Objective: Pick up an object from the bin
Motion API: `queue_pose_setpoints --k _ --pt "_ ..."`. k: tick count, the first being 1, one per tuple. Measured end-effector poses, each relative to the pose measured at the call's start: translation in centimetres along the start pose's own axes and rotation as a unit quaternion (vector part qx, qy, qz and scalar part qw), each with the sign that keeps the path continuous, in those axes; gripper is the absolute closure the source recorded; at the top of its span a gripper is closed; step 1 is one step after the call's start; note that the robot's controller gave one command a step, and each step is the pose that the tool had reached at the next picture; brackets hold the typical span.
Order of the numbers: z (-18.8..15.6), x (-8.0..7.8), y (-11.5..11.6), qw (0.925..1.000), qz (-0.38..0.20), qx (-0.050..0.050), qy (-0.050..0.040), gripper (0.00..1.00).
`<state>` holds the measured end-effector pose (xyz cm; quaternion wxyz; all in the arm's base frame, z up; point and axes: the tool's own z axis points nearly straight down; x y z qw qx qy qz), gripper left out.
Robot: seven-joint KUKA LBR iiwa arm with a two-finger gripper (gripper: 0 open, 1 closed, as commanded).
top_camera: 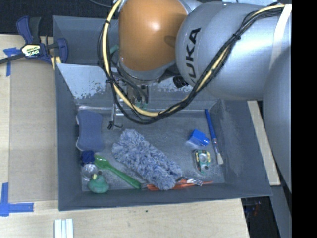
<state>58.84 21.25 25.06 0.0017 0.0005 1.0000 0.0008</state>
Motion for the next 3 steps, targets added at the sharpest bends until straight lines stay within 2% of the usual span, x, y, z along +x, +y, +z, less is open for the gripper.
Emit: queue_pose_setpoints --k 1,2,3 --pt "9.6 2.4 -4.8 0.9939 -0.111 0.000 -0.0007 0.00" --pt "9.0 4.8 -12.8 0.9993 -0.037 0.000 -0.0038 0.00" --pt "11.4 0.9 -11.8 0.9371 -0.349 -0.001 -0.0016 0.00"
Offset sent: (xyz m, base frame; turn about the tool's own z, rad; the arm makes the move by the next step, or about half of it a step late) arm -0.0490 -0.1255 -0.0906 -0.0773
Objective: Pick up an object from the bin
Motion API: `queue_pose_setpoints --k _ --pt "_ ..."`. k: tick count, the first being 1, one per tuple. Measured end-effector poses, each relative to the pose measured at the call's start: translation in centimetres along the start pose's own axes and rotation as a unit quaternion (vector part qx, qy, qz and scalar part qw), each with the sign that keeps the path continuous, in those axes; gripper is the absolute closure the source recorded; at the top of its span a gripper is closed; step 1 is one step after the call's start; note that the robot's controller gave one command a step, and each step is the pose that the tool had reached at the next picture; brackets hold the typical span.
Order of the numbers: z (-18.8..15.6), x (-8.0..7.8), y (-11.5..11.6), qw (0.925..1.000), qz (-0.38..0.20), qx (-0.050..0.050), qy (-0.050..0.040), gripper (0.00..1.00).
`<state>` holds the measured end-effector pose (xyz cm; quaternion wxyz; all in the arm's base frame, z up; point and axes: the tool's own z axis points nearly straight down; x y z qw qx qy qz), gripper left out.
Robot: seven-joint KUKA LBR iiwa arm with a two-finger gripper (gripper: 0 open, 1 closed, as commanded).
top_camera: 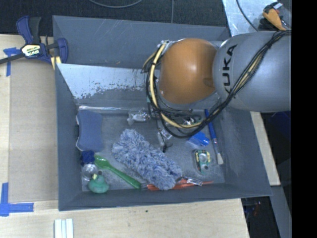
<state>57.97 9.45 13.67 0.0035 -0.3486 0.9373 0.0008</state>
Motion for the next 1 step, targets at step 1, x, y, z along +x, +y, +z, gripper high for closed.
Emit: queue_pose_setpoints --k 1 --pt "3.92 4.53 0.08 0.9892 0.147 0.001 -0.0027 0.00"
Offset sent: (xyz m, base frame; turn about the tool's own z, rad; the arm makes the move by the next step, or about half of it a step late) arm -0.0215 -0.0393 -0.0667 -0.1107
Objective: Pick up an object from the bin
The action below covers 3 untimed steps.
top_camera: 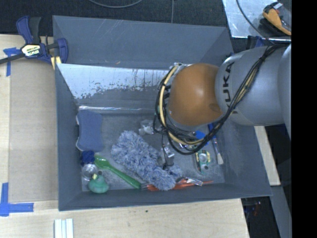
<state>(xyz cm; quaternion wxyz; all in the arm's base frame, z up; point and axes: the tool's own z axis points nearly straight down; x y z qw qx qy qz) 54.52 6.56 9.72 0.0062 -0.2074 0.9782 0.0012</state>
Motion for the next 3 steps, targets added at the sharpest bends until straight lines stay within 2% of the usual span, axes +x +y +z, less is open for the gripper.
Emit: queue_pose_setpoints --k 1,2,3 --pt "2.4 -0.9 -1.4 0.9797 -0.200 0.000 -0.0040 1.00" --pt "2.5 -1.0 -1.4 0.9798 -0.200 0.000 -0.0038 1.00" --pt "0.3 -0.7 -1.3 0.9798 -0.200 -0.003 0.0012 1.00"
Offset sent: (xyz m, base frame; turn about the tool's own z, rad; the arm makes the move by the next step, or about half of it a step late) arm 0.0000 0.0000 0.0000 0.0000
